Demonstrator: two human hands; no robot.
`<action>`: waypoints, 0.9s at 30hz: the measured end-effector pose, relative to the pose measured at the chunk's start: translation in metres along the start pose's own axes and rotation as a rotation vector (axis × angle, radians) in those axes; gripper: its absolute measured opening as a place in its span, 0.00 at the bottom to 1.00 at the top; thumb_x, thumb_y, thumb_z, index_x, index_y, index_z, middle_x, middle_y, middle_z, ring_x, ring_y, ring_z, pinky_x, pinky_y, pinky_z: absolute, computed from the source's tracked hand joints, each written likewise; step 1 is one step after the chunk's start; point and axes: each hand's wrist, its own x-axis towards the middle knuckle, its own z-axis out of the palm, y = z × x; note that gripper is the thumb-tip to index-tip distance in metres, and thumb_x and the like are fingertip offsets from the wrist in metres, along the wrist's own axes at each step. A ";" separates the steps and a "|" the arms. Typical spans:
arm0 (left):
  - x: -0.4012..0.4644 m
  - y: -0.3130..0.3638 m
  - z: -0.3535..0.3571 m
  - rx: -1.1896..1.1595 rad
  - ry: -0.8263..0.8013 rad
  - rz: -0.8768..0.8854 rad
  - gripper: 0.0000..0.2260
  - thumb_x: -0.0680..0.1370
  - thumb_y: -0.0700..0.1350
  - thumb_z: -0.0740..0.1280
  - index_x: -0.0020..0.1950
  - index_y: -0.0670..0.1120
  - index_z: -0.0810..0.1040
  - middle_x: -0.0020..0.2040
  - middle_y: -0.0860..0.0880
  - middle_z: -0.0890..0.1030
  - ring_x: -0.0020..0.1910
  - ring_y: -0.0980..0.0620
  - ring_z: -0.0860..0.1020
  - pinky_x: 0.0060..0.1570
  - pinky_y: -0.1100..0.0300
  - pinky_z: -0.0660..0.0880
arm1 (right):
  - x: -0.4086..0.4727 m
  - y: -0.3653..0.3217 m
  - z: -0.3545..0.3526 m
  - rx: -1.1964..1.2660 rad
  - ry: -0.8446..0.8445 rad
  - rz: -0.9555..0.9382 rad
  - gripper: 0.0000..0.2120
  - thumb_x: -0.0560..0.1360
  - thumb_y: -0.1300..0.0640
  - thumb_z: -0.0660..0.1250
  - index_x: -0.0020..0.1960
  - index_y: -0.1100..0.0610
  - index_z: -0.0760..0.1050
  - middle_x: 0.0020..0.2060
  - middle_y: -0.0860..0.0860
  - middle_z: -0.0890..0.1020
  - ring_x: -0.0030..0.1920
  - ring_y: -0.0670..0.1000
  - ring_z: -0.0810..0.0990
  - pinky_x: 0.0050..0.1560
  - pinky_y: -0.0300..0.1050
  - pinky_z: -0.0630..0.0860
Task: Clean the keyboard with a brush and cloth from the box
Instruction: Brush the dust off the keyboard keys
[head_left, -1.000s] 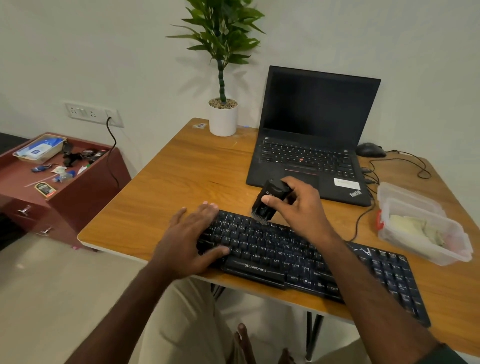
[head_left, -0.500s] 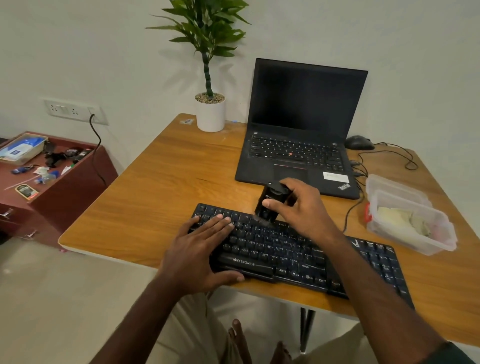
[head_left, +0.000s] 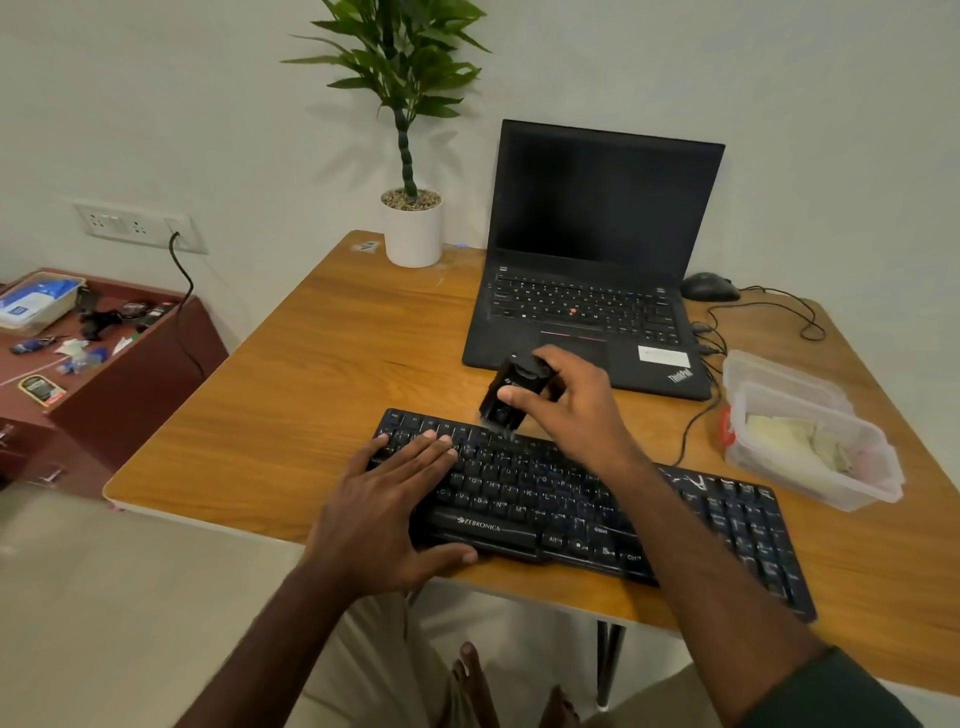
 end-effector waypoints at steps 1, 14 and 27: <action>0.000 0.000 0.000 -0.003 -0.003 -0.002 0.45 0.71 0.78 0.58 0.76 0.48 0.69 0.76 0.51 0.68 0.77 0.55 0.61 0.75 0.47 0.55 | -0.001 0.000 -0.003 0.021 0.001 0.006 0.10 0.74 0.51 0.76 0.51 0.53 0.79 0.43 0.51 0.80 0.42 0.53 0.76 0.42 0.43 0.73; -0.001 -0.002 0.000 -0.014 -0.015 -0.011 0.45 0.71 0.79 0.57 0.77 0.48 0.68 0.77 0.52 0.66 0.78 0.57 0.60 0.76 0.46 0.54 | 0.006 -0.011 0.019 0.033 -0.035 -0.034 0.12 0.73 0.49 0.76 0.52 0.52 0.79 0.44 0.50 0.81 0.43 0.53 0.78 0.43 0.47 0.76; -0.001 -0.002 0.001 -0.006 -0.017 -0.021 0.45 0.70 0.79 0.57 0.76 0.49 0.68 0.76 0.53 0.67 0.77 0.57 0.60 0.76 0.46 0.55 | 0.001 -0.005 0.003 -0.055 -0.113 -0.009 0.11 0.74 0.51 0.76 0.50 0.53 0.78 0.42 0.46 0.80 0.39 0.40 0.75 0.39 0.31 0.70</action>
